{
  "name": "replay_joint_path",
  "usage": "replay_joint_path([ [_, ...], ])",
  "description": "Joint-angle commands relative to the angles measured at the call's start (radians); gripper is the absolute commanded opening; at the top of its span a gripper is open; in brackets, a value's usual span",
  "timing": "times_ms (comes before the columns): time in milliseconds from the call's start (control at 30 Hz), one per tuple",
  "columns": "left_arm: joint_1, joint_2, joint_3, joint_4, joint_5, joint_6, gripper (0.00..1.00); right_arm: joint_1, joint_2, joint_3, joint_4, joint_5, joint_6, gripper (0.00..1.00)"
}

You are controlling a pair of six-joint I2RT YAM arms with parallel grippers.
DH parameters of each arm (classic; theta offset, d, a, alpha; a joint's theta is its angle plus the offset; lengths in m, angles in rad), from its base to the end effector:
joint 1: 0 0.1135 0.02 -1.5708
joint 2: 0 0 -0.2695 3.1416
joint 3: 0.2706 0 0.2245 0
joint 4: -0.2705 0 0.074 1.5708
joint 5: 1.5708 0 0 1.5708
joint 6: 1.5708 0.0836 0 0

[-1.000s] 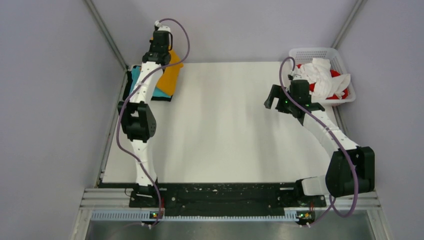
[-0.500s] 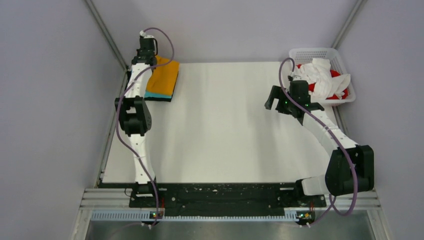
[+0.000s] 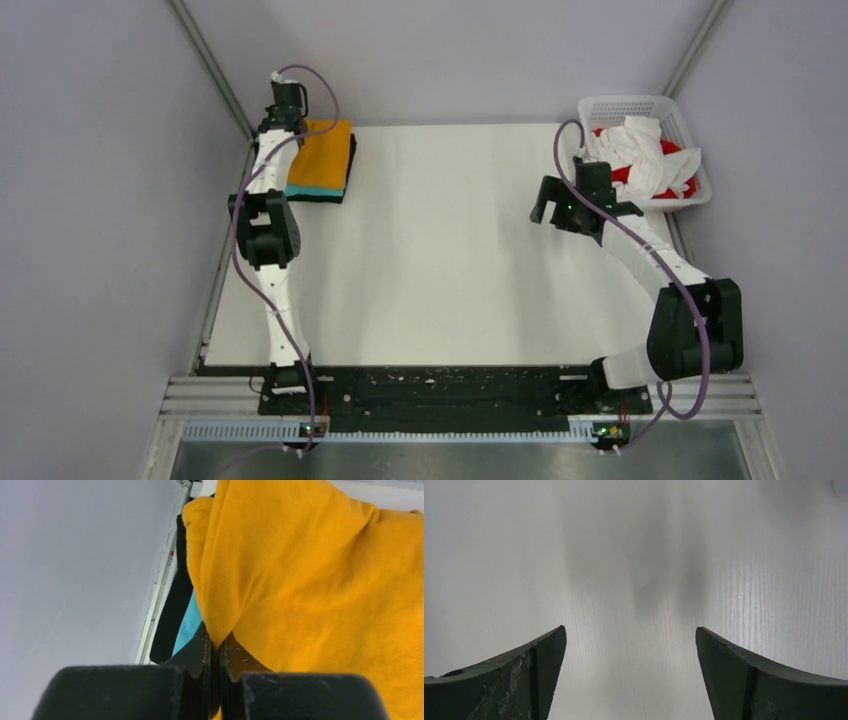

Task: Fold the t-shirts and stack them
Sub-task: Put the neatly folded tshirt into the corner of the board with the left arm, then reset both arms

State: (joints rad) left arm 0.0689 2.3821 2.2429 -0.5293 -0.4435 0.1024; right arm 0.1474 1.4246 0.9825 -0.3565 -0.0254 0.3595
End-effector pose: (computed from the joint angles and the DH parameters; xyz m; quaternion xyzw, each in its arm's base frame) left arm 0.5516 0.0740 0.2358 -0.0812 0.8794 0.2336 0.4069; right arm 0.3082 0.0479 0.2289 0.0933 0.9216 0.1058 0.3616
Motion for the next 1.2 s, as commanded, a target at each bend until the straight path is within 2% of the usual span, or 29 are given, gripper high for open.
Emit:
replay_joint_path([
  [0, 0.029, -0.001, 0.043, 0.022, -0.051, -0.02, 0.02, -0.005, 0.002, 0.048, 0.005, 0.019, -0.002, 0.99],
  [100, 0.035, 0.007, 0.041, 0.011, -0.069, -0.032, 0.03, -0.005, 0.01, 0.054, -0.004, 0.017, -0.007, 0.98],
  [167, 0.04, 0.008, 0.043, 0.009, -0.073, -0.038, 0.09, -0.006, 0.015, 0.059, -0.01, 0.021, -0.009, 0.98],
  [200, 0.04, 0.007, 0.044, 0.008, -0.078, -0.046, 0.19, -0.005, 0.018, 0.061, -0.011, 0.022, -0.009, 0.98],
  [300, 0.04, -0.02, 0.05, -0.011, -0.059, -0.115, 0.7, -0.005, 0.02, 0.069, -0.011, 0.019, -0.012, 0.98],
  [367, 0.04, -0.054, 0.05, -0.022, -0.048, -0.187, 0.97, -0.005, 0.022, 0.075, -0.016, 0.021, -0.011, 0.98],
  [467, 0.039, -0.116, 0.047, -0.047, -0.04, -0.275, 0.99, -0.005, 0.015, 0.082, -0.031, 0.022, -0.012, 0.99],
  [567, 0.039, -0.185, 0.037, -0.072, 0.036, -0.322, 0.99, -0.005, -0.009, 0.069, -0.034, 0.046, -0.013, 0.99],
  [767, 0.026, -0.402, -0.149, -0.072, 0.216, -0.41, 0.99, -0.005, -0.098, 0.034, -0.027, 0.085, -0.007, 0.99],
  [867, 0.003, -0.573, -0.38, -0.005, 0.324, -0.491, 0.99, -0.005, -0.168, -0.031, 0.017, 0.084, 0.022, 0.99],
  [933, -0.046, -0.713, -0.603, 0.097, 0.301, -0.517, 0.99, -0.005, -0.217, -0.096, 0.074, 0.058, 0.044, 0.99],
  [1067, -0.213, -0.994, -1.05, 0.354, 0.261, -0.561, 0.99, -0.005, -0.312, -0.211, 0.147, 0.083, 0.086, 0.99],
  [1167, -0.299, -1.168, -1.348, 0.455, 0.238, -0.646, 0.99, -0.005, -0.396, -0.28, 0.164, 0.134, 0.109, 0.99],
])
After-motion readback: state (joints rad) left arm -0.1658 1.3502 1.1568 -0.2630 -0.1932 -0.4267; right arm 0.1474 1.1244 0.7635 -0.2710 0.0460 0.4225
